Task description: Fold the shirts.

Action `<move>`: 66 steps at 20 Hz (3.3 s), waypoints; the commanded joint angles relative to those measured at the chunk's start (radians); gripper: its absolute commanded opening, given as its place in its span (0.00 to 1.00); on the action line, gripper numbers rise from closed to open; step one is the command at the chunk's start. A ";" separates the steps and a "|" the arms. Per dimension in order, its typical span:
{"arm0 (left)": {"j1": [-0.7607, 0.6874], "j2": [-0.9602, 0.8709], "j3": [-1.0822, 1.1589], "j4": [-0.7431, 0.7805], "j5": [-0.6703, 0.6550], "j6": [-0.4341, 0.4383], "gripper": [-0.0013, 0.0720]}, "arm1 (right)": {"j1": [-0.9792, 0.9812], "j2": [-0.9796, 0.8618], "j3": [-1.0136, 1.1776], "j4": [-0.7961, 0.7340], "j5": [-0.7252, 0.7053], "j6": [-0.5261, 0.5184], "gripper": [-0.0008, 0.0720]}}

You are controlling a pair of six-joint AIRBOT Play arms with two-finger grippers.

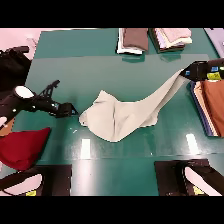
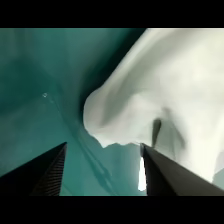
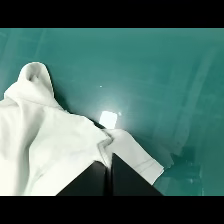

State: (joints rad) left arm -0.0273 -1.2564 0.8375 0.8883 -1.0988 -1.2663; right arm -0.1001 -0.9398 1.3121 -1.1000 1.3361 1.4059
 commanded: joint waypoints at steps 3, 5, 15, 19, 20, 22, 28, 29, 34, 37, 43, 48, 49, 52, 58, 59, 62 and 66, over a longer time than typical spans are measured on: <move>-0.029 -0.090 -0.041 -0.103 0.095 0.044 0.77 | -0.001 0.000 0.000 0.001 -0.001 0.000 0.04; -0.079 -0.090 -0.041 -0.104 0.128 0.044 0.77 | -0.001 0.000 0.000 0.001 0.000 0.000 0.04; -0.103 0.031 0.195 -0.050 0.090 0.006 0.05 | -0.001 0.000 0.110 -0.002 -0.002 0.000 0.04; -0.103 0.271 0.554 0.212 0.095 -0.083 0.05 | -0.001 0.000 0.365 -0.002 -0.001 -0.001 0.04; -0.103 0.330 0.646 0.283 0.095 -0.108 0.05 | -0.001 0.000 0.428 -0.002 -0.001 -0.001 0.04; -0.103 0.432 0.800 0.383 0.094 -0.147 0.05 | -0.001 0.000 0.553 -0.003 0.001 -0.001 0.04; -0.103 0.595 1.046 0.418 0.090 -0.167 0.05 | -0.002 0.000 0.783 -0.068 0.033 0.008 0.04; -0.103 0.594 1.077 0.419 0.080 -0.169 0.05 | -0.002 0.001 0.802 -0.111 0.037 0.023 0.04; -0.103 0.558 1.080 0.525 -0.010 -0.204 0.05 | -0.002 -0.011 0.825 -0.252 0.043 0.053 0.03; -0.103 0.443 1.023 0.579 -0.209 -0.225 0.05 | -0.002 -0.077 0.825 -0.264 0.048 0.053 0.03; -0.103 0.111 0.715 0.459 -0.208 -0.212 0.05 | -0.002 -0.323 0.640 -0.264 0.141 0.051 0.03; -0.103 -0.167 0.629 0.417 0.046 -0.113 0.05 | 0.007 -0.545 0.493 -0.254 0.034 0.052 0.04; -0.103 -0.193 0.629 0.417 0.087 -0.117 0.05 | 0.007 -0.581 0.501 -0.253 0.027 0.053 0.04; -0.103 -0.208 0.639 0.442 0.133 -0.149 0.80 | 0.012 -0.670 0.574 -0.221 0.037 0.053 0.55; 0.044 -0.137 0.648 0.448 -0.132 -0.176 0.77 | 0.009 -0.617 0.561 -0.177 0.112 0.021 0.63; 0.080 -0.094 0.581 0.438 -0.132 -0.175 0.77 | 0.010 -0.576 0.498 -0.175 0.115 0.013 0.63; 0.158 0.014 0.327 0.426 -0.131 -0.175 0.77 | 0.018 -0.440 0.268 -0.174 0.107 0.007 0.63; 0.180 0.065 0.007 0.325 -0.072 -0.170 0.77 | 0.058 -0.301 0.028 -0.174 0.030 0.007 0.63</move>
State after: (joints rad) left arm 0.1249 -1.2327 1.0424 1.2835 -1.1995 -1.4387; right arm -0.0647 -1.3293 1.4906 -1.2758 1.4120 1.4166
